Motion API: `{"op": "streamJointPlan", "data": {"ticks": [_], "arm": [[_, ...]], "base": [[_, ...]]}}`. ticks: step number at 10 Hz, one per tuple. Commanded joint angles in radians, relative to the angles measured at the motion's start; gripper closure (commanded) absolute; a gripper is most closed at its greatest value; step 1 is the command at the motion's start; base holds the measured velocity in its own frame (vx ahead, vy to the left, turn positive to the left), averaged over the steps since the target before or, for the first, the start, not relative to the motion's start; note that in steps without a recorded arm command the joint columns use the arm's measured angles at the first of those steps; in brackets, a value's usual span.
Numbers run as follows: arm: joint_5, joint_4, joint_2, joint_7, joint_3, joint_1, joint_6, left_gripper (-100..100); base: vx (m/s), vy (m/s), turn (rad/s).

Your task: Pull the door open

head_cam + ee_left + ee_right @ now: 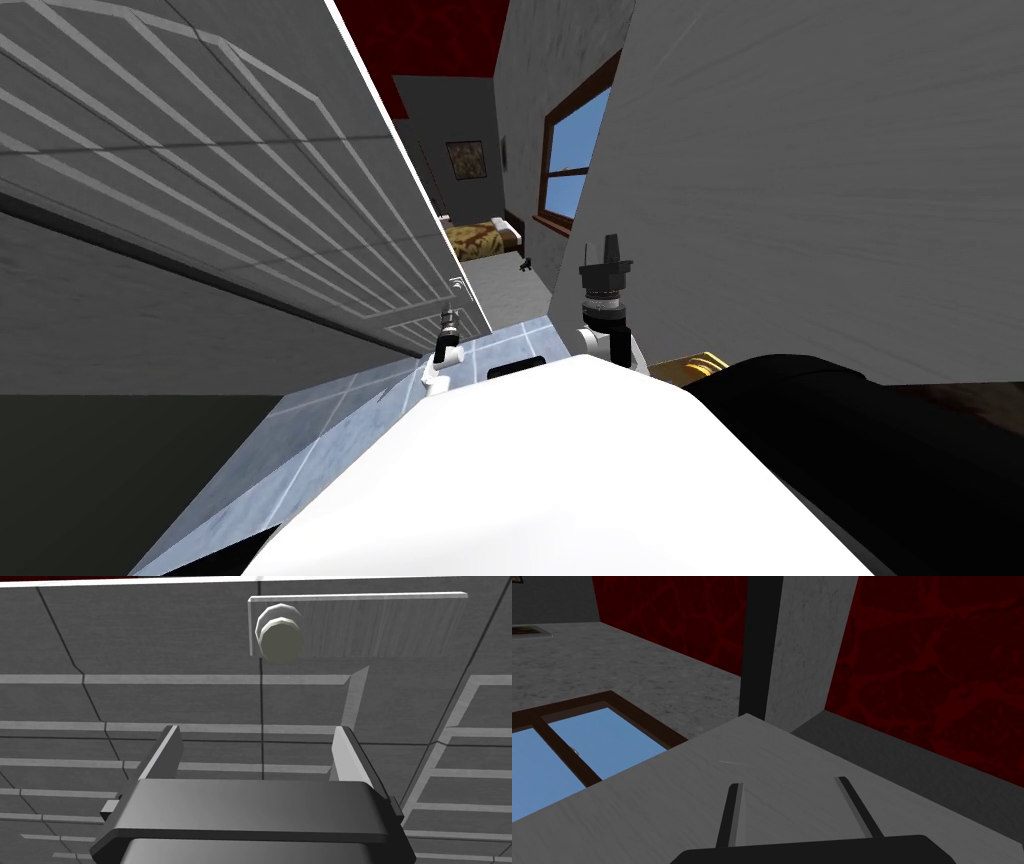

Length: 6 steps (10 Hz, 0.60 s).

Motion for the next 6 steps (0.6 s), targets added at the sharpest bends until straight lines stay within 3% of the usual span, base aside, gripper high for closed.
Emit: {"op": "streamJointPlan", "data": {"ticks": [1,2,3,4,6], "arm": [[0.001,0.03,-0.003,0.003,0.002,-0.013,0.005,-100],[0.0,0.02,-0.004,0.001,0.001,-0.008,0.001,-100],[0.011,0.043,0.024,0.018,0.018,-0.013,-0.008,-100],[0.015,0.05,0.034,0.024,0.024,-0.014,-0.011,-100],[0.034,0.083,0.08,0.053,0.051,-0.019,-0.026,-100]], "base": [[0.139,0.025,-0.025],[0.06,0.015,-0.007],[0.151,-0.046,-0.16],[0.194,-0.054,-0.129],[0.184,-0.038,-0.167]]}}
